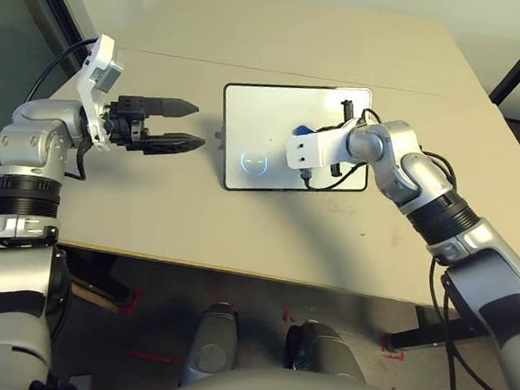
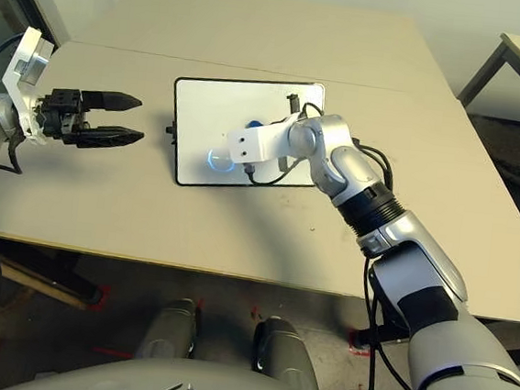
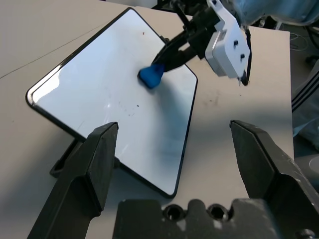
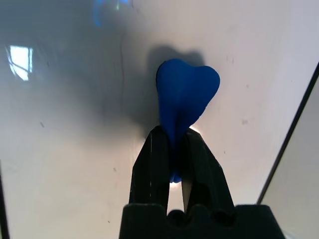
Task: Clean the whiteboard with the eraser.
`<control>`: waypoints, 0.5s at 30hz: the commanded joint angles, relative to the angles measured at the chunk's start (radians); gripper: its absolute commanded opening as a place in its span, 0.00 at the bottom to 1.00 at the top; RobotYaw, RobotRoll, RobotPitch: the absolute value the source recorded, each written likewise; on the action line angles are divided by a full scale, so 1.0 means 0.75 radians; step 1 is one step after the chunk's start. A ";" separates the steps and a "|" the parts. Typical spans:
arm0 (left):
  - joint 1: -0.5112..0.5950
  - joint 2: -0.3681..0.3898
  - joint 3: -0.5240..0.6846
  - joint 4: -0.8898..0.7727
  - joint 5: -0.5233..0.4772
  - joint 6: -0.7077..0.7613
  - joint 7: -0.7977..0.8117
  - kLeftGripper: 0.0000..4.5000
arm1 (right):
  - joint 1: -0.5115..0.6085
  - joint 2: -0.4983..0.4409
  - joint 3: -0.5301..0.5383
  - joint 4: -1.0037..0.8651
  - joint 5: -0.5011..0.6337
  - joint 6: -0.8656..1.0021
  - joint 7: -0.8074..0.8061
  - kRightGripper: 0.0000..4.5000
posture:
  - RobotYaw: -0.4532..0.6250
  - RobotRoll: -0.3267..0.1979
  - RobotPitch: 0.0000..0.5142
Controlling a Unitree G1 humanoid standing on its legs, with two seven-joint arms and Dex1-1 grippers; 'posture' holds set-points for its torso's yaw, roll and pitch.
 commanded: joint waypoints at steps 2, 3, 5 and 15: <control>-0.017 -0.012 -0.012 -0.003 -0.002 -0.003 0.007 1.00 | -0.030 0.066 0.040 0.045 -0.010 -0.014 -0.005 0.03 | 0.67 0.62 0.05; -0.014 -0.011 -0.010 -0.007 -0.003 -0.002 0.008 1.00 | -0.040 0.081 0.045 0.060 -0.012 -0.020 -0.010 0.03 | 0.67 0.62 0.05; -0.007 -0.006 -0.005 -0.014 -0.006 0.002 0.009 1.00 | -0.058 0.110 0.057 0.090 -0.014 -0.028 -0.021 0.03 | 0.68 0.62 0.05; 0.027 0.005 0.016 -0.044 -0.019 0.012 0.023 1.00 | -0.109 0.209 0.099 0.204 -0.032 -0.072 -0.049 0.03 | 0.70 0.62 0.04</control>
